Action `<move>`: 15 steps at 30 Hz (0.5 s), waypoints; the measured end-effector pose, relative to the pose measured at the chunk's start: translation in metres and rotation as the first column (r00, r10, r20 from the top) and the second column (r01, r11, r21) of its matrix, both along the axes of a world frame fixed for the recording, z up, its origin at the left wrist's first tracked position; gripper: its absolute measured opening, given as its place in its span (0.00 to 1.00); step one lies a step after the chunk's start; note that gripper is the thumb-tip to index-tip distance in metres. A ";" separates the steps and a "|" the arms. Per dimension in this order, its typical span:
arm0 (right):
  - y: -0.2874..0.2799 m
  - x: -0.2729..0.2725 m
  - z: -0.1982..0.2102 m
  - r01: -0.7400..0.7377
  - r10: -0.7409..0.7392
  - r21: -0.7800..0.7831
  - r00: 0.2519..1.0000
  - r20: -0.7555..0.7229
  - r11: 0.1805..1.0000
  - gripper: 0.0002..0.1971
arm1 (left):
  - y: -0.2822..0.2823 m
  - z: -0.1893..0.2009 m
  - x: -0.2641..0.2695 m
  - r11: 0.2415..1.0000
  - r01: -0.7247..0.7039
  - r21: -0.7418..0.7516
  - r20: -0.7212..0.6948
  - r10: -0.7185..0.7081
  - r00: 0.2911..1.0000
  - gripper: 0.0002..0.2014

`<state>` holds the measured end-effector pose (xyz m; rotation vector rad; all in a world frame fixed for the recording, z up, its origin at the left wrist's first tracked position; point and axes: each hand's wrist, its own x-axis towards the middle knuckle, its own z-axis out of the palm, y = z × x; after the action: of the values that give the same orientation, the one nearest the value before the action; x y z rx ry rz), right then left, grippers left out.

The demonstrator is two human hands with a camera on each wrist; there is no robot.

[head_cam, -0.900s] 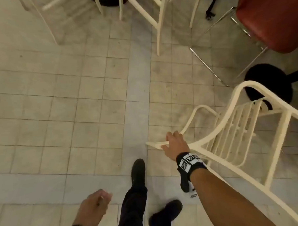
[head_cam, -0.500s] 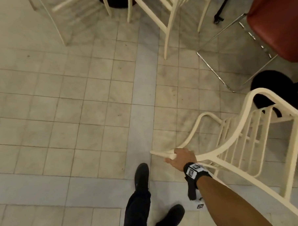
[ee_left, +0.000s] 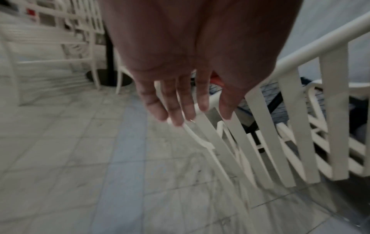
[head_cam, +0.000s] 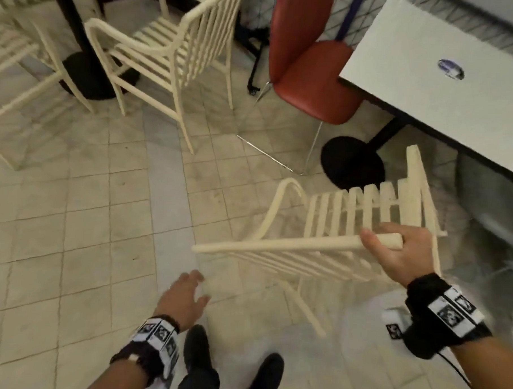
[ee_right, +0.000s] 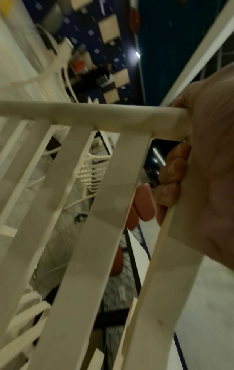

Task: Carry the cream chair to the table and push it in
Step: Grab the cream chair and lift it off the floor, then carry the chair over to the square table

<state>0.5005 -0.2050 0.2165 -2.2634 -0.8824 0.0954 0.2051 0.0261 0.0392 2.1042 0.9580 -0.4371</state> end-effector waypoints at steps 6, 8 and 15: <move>-0.147 0.016 0.015 0.168 -0.166 0.236 0.986 -0.029 0.957 0.25 | -0.068 0.055 0.109 0.948 0.058 0.311 0.243 -0.139 0.960 0.32; -0.189 0.012 0.015 0.232 -0.229 0.289 0.972 -0.045 0.929 0.23 | -0.091 0.065 0.135 0.927 0.088 0.364 0.313 -0.211 0.926 0.32; -0.298 -0.041 -0.031 0.446 -0.459 0.384 0.886 -0.061 0.809 0.23 | -0.168 0.095 0.219 0.690 0.608 0.393 -0.029 -0.651 0.758 0.14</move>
<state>0.4598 -0.5028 0.1860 -2.0327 -0.3116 -0.3140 0.4238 -0.1421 0.1344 2.7796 0.2093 -0.4874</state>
